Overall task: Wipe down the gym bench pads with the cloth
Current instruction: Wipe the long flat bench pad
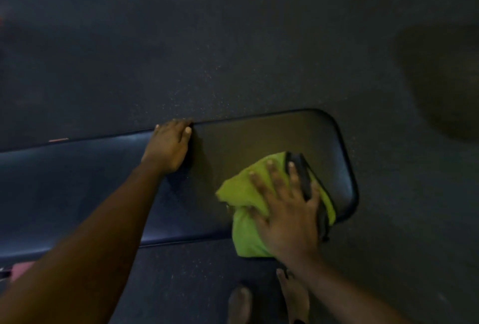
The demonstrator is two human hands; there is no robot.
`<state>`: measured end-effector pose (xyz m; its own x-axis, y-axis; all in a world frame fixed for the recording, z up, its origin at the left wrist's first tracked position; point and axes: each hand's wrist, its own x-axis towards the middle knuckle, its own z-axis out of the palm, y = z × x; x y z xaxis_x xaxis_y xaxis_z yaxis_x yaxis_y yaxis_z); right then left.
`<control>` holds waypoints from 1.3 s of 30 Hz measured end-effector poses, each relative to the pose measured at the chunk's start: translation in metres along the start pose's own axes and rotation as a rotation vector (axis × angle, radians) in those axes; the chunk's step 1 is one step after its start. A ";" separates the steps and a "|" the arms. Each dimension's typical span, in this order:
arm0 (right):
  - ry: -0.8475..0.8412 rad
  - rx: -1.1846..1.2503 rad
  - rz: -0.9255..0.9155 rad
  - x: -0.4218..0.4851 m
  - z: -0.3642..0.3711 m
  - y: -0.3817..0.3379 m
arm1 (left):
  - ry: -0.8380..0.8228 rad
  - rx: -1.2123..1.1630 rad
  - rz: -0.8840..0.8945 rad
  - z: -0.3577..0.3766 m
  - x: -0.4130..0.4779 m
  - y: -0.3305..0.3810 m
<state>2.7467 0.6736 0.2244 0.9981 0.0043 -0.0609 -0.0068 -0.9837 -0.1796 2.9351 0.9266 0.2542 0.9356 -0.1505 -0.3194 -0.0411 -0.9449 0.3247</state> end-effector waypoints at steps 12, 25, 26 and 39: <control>0.042 0.016 0.228 0.126 0.005 -0.095 | -0.081 -0.146 0.098 -0.023 0.019 -0.048; 0.080 0.041 0.622 0.112 0.002 -0.065 | -0.131 -0.082 0.176 -0.033 0.012 -0.084; 0.077 0.057 0.639 0.134 0.003 -0.080 | -0.160 -0.097 0.196 -0.037 0.015 -0.089; 0.023 -0.022 0.220 -0.005 0.029 -0.135 | -0.127 -0.060 -0.005 -0.054 -0.001 -0.120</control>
<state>2.7410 0.8116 0.2206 0.9738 -0.2152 -0.0738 -0.2238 -0.9641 -0.1427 2.9579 1.0558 0.2633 0.8838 -0.1847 -0.4300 -0.0118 -0.9273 0.3741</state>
